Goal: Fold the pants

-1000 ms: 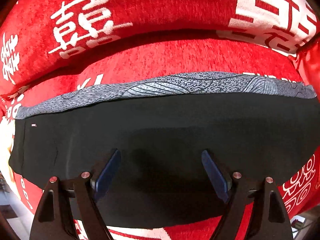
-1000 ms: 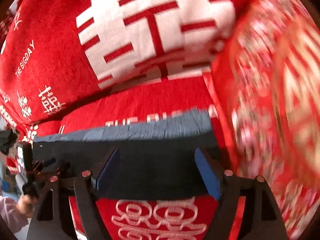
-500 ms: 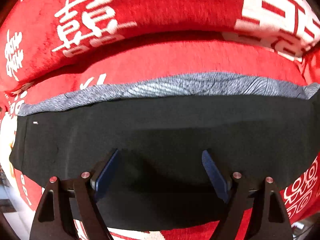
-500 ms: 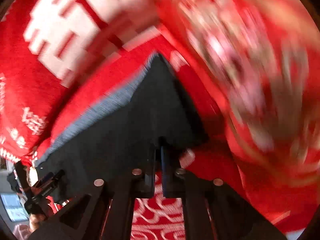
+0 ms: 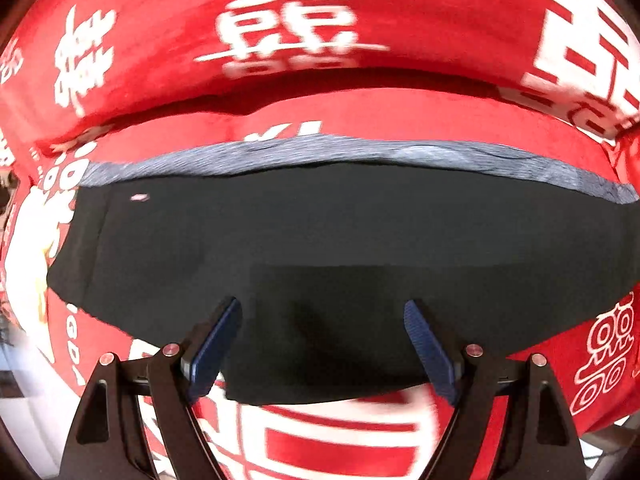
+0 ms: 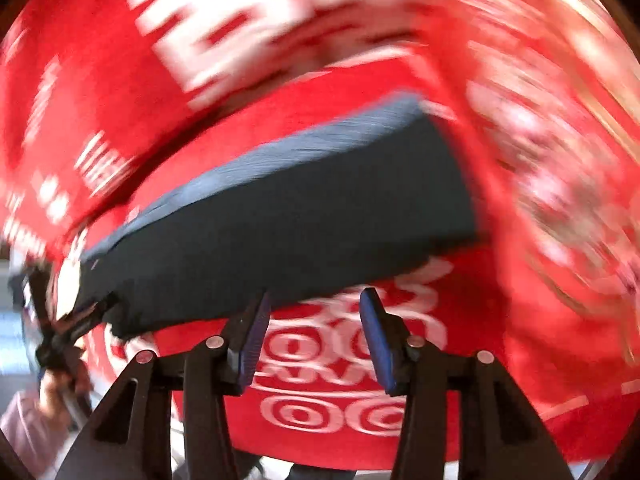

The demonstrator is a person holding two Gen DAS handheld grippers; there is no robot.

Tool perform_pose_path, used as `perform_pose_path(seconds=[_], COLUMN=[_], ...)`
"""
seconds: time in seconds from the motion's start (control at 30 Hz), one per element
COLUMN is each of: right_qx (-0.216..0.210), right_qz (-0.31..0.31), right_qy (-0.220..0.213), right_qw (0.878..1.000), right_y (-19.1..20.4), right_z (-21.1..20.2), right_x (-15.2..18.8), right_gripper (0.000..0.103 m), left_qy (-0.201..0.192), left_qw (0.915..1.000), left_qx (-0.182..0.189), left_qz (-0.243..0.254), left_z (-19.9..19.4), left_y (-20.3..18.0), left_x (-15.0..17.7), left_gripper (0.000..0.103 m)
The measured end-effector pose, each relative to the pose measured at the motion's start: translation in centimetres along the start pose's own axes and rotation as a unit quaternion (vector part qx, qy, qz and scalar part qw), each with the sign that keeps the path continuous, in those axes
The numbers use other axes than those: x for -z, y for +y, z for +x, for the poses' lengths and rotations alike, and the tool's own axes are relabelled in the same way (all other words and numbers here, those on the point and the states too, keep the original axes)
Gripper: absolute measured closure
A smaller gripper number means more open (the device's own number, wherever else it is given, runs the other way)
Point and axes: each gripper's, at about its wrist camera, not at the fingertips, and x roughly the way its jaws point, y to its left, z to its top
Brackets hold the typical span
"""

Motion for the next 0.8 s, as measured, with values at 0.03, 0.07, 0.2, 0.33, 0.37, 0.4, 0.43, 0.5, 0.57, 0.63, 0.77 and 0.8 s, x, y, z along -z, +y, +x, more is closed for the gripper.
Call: perform_pose_path(seconds=[0.03,0.07,0.2,0.33,0.37,0.4,0.43,0.5,0.57,0.63,0.77,0.8], right_qx=[-0.007,-0.012,-0.045,-0.082,-0.091,-0.104,-0.112,-0.122,-0.127,-0.121,-0.105,-0.092], right_qz=[-0.03,-0.053,-0.136,-0.223,-0.242,-0.266,-0.286,-0.328,-0.359,-0.392,-0.446,-0.46], right_qy=[0.004,0.007,0.024,0.031,0.033,0.039,0.046,0.067,0.087,0.1,0.14,0.145], right_qw=[1.0,0.998,0.989,0.971,0.965,0.957,0.951,0.934,0.921,0.906,0.878,0.871], right_y=[2.3,4.5,14.6,26.7,29.7,33.4,36.2,42.6,47.4,52.2,58.9,60.0], right_z=[0.7,1.5,5.4,9.1,10.3,11.8,13.2,16.5,19.6,23.3,30.0,31.4], right_x=[-0.6,-1.2,-4.1,-5.5,-5.8,-6.0,-6.3,-6.6,-6.6,-6.3,-5.2,-4.9], right_gripper=[0.052,0.052,0.052,0.052,0.052,0.052,0.052,0.052,0.052,0.052,0.052,0.052], left_qy=[0.0,-0.001,-0.009,-0.027,-0.04,-0.046,-0.054,-0.056,-0.058,-0.058,-0.05,-0.054], left_qw=[1.0,1.0,0.9997,0.9992,0.9986,0.9982,0.9976,0.9975,0.997,0.9968,0.996,0.9956], left_qx=[0.0,0.001,-0.003,-0.007,-0.016,-0.02,-0.024,-0.016,-0.016,-0.02,-0.007,-0.001], left_qz=[-0.003,-0.008,-0.021,-0.029,-0.031,-0.033,-0.036,-0.041,-0.048,-0.051,-0.073,-0.077], left_z=[0.0,0.0,0.2,0.2,0.1,0.2,0.5,1.5,3.0,4.4,6.4,6.5], left_y=[0.9,2.3,7.4,13.8,15.8,16.9,18.8,21.2,23.4,24.7,27.1,27.4], left_x=[0.2,0.4,0.9,0.7,0.5,0.3,-0.2,-0.9,-1.3,-1.3,-0.3,0.0], left_gripper=[0.019,0.019,0.019,0.019,0.019,0.019,0.019,0.019,0.019,0.019,0.019,0.019])
